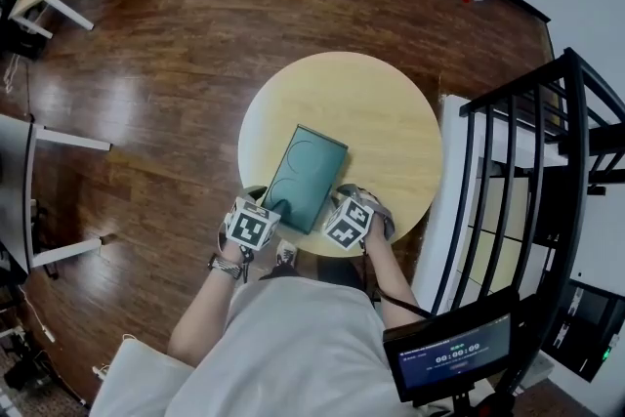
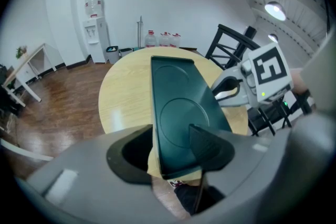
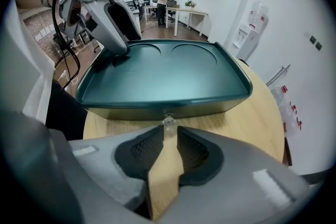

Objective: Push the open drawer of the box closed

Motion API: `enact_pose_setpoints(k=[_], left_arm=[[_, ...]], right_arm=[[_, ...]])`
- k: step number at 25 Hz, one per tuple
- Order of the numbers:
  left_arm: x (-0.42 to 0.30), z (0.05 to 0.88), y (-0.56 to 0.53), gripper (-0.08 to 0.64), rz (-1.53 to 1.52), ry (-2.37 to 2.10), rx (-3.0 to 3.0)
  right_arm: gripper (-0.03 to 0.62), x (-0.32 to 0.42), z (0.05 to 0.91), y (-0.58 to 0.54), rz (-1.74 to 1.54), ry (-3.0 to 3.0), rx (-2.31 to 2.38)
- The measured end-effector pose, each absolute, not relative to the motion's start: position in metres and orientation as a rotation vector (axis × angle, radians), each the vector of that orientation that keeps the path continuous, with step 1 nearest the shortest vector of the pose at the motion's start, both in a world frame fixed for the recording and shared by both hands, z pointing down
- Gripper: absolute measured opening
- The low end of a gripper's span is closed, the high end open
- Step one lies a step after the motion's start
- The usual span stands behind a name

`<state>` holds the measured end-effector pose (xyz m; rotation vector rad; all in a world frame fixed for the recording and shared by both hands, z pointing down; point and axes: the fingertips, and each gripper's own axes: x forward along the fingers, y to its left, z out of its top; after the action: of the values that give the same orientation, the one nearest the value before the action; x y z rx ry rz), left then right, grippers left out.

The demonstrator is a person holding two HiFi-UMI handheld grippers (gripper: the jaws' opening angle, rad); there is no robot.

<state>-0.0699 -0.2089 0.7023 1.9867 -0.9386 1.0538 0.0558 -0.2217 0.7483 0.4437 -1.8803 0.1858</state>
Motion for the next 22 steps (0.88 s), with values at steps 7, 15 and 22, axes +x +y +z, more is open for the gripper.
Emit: enact_pose_setpoints(k=[7, 15, 22], left_arm=[[-0.077, 0.697, -0.212, 0.233, 1.020, -0.944, 2.046], [-0.065, 0.643, -0.237, 0.184, 0.874, -0.972, 2.210], [-0.051, 0.571, -0.245, 0.135, 0.687, -1.002, 2.421]], right_arm=[[0.086, 0.085, 0.731, -0.227, 0.253, -1.815, 0.619], [0.086, 0.091, 0.655, -0.231, 0.380, -1.874, 0.940], [0.085, 0.083, 0.577, -0.225, 0.449, -2.017, 1.185]])
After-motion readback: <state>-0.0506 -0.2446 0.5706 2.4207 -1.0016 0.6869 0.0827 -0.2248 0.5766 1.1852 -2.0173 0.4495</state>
